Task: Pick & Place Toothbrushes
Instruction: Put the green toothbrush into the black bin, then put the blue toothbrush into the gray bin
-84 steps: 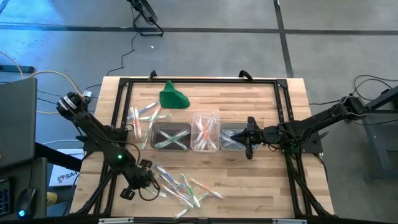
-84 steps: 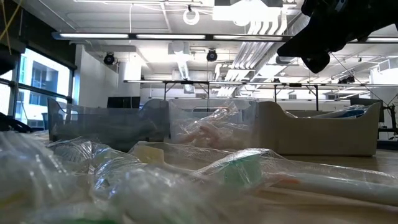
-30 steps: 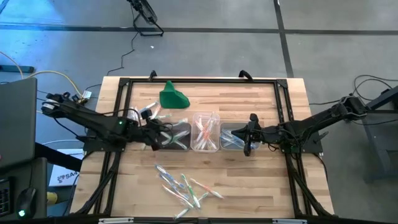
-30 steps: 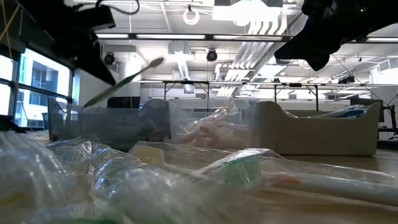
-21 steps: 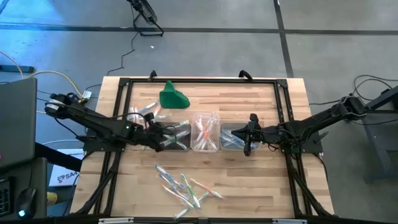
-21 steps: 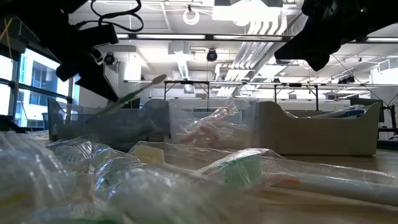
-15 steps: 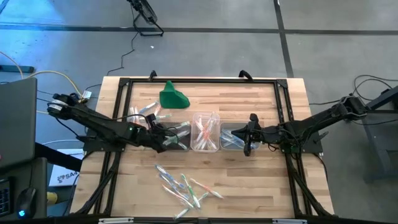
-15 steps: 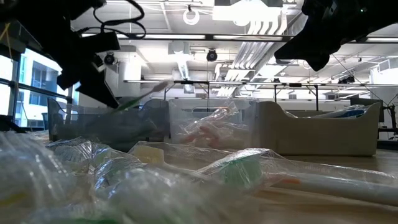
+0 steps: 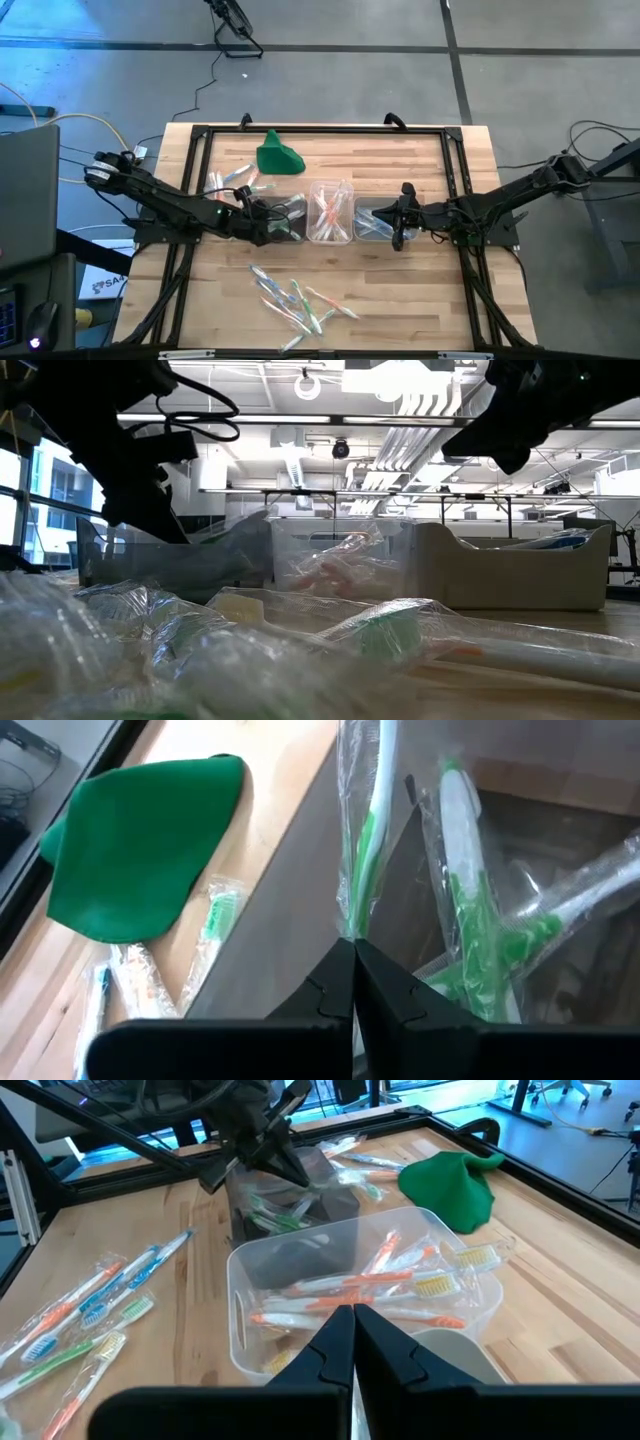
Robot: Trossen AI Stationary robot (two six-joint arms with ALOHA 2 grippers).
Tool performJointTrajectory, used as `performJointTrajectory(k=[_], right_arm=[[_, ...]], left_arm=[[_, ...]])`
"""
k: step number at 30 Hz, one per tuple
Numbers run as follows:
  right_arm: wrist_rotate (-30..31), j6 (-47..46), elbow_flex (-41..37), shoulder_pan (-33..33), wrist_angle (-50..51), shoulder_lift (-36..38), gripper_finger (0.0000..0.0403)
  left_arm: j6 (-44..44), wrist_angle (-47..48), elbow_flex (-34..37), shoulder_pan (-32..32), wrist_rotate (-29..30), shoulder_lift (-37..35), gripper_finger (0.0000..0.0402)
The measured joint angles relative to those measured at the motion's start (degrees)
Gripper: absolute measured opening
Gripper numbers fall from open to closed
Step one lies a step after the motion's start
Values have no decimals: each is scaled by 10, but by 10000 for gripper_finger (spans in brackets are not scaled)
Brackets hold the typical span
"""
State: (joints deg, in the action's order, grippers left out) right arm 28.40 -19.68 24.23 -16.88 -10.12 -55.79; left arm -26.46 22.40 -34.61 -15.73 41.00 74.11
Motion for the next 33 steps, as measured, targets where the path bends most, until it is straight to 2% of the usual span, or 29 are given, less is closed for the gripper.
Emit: performJointTrajectory(k=[4, 11, 14, 19, 24, 33], right_arm=[[0, 0, 0, 0, 4, 0, 2], [0, 0, 0, 0, 5, 0, 2], [0, 0, 0, 0, 5, 0, 2], [0, 3, 0, 0, 5, 0, 2], [0, 4, 0, 0, 5, 0, 2], [0, 4, 0, 0, 5, 0, 2]], left_arm=[[-6, -1, 0, 0, 5, 0, 21], [-6, 0, 0, 0, 5, 0, 99], [1, 1, -2, 0, 6, 0, 116], [2, 2, -34, 0, 6, 0, 120], [58, 3, -84, 0, 5, 0, 120], [117, 8, -169, 0, -81, 0, 120]])
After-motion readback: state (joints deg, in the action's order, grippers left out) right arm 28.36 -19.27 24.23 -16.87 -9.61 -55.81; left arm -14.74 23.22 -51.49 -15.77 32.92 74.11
